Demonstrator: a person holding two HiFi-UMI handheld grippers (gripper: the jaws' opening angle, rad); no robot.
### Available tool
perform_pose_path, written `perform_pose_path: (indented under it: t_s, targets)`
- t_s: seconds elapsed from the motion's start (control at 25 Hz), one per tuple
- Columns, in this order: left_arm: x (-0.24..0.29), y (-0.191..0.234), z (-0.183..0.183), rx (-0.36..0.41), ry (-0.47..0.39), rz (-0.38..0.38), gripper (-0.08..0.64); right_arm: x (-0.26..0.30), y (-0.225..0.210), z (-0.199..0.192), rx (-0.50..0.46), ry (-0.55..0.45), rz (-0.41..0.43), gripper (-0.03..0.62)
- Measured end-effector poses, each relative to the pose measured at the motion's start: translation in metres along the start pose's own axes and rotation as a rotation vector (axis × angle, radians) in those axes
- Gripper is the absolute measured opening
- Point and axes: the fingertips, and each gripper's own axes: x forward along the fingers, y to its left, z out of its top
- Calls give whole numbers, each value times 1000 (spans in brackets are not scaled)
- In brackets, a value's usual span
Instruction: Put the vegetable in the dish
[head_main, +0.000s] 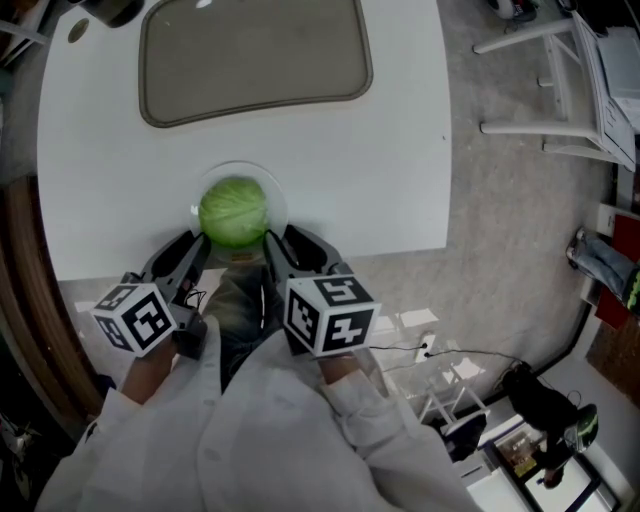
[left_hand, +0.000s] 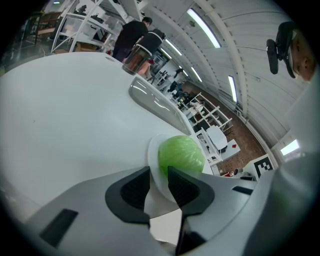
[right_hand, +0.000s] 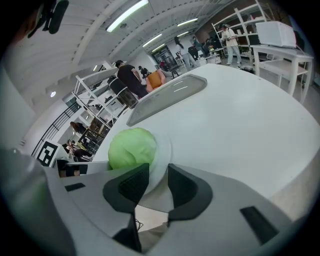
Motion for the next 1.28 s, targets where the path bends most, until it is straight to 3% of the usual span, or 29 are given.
perform_pose_path:
  t_s: [0.2,0.28,0.72,1.28]
  targets:
    - [0,0,-1,19,-1,10,110,0,-2,-1,30,-5,8,118]
    - [0,1,-1,44,4,18,109,0,-4,0,46,-8,3,81]
    - [6,3,-3,87,32,43,72,0,-12,1,115,-53,27,67]
    - [0,2,-9,68,-4,46,63,-8,-10,-7,73,-73,-12,66]
